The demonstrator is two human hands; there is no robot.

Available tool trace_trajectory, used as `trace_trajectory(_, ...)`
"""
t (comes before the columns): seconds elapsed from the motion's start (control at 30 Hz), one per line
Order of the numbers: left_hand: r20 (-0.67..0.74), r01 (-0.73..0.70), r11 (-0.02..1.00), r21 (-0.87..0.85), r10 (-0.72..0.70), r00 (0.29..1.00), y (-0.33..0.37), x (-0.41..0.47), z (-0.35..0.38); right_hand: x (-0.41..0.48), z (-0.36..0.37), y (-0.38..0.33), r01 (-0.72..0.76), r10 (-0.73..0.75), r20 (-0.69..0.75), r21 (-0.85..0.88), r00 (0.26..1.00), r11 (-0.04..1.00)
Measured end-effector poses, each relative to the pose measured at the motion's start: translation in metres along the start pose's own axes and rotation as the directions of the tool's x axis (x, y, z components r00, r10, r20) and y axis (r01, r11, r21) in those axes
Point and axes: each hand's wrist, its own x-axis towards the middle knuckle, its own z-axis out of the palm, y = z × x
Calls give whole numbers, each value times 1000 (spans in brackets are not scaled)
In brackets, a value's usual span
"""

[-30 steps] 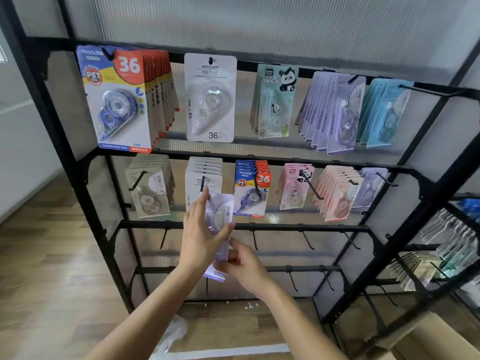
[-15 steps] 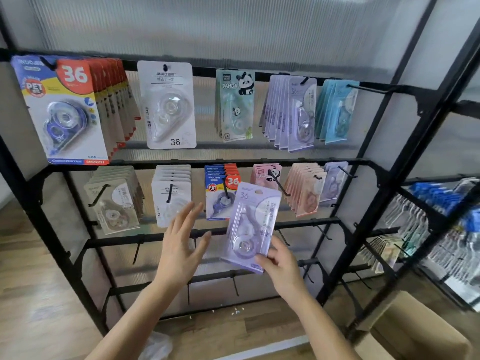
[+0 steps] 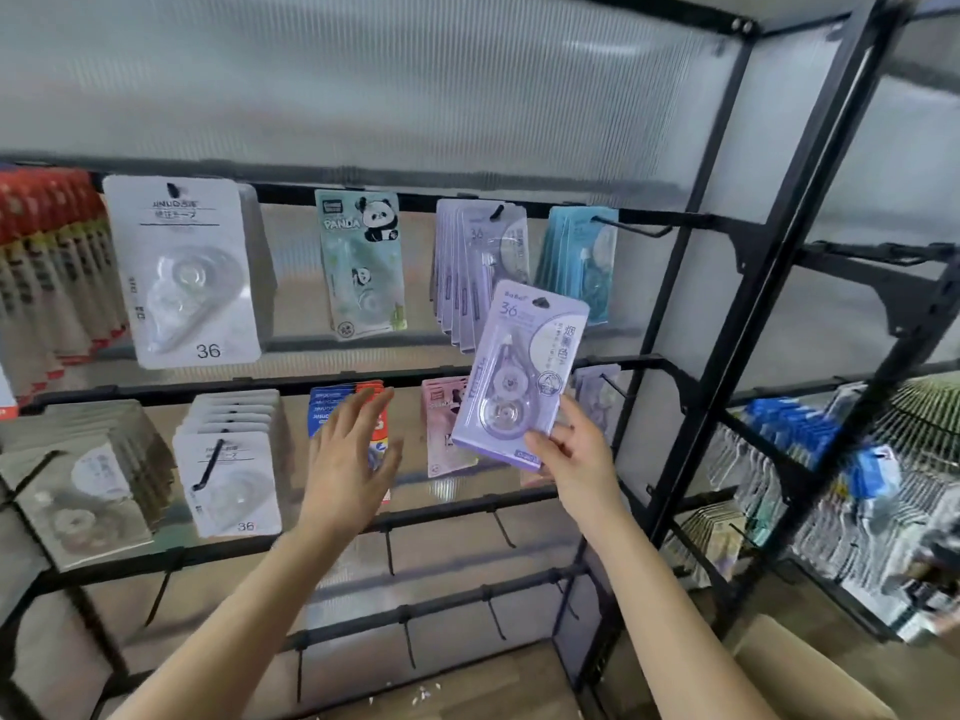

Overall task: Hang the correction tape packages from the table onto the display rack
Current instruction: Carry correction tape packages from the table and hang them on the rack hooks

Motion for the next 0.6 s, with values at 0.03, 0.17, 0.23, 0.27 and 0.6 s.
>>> trace_trajectory(0.03, -5, 21, 999, 37, -21, 1000, 1, 7, 4, 5, -5, 2, 5, -5, 11, -2, 1000, 1000)
trace_trajectory(0.17, -49, 65, 989, 133, -59, 997, 6, 21, 25, 13, -34, 24, -27, 27, 10, -16, 1000, 1000)
trace_trajectory(0.23, -41, -21, 992, 124, 27, 999, 19, 25, 41, 13, -55, 40, -52, 52, -8, -35, 999, 998)
trace_trajectory(0.27, -20, -67, 990, 122, 70, 997, 28, 28, 50, 13, -66, 48, -67, 66, -17, -45, 998, 997)
trace_trajectory(0.6, 108, -114, 972, 204, 93, 990, 79, 53, 137, 12, -173, 125, -292, 281, -98, -131, 955, 947)
